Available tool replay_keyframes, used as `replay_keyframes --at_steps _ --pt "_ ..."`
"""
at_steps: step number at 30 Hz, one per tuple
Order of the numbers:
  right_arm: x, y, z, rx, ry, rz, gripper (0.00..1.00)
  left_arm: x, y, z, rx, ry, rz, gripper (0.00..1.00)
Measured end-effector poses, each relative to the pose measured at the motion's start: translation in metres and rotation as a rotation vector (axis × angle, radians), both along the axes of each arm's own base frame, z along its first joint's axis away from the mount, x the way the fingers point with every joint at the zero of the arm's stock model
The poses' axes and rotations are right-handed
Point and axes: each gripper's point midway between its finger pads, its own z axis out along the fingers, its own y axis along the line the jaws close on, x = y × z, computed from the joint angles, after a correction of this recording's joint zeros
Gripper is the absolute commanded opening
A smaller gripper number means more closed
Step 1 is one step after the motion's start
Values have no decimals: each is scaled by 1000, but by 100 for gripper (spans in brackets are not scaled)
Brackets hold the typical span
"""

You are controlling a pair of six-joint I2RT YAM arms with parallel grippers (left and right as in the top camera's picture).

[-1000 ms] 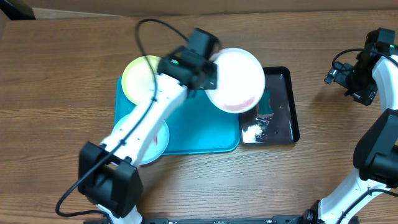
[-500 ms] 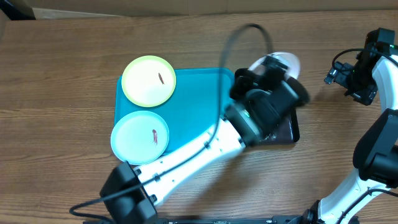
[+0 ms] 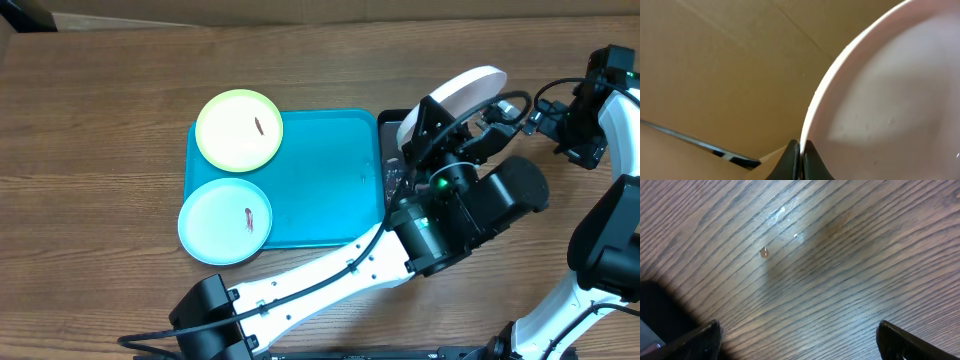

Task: Clean dirty plates on tray and stack at the side
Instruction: 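Lift the white plate with the left gripper and tilt it over the black tray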

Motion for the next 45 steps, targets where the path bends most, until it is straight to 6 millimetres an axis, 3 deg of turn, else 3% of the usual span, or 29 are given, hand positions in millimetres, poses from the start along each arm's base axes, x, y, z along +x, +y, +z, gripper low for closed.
replay_keyframes --at_steps 37,40,45 --pt "0 0 0 1 1 0 100 -1 1 1 20 -3 8 4" --pt "0 0 0 0 0 0 100 -1 2 -5 5 13 4 4" --pt "0 0 0 0 0 0 100 4 4 -41 -27 147 -57 4"
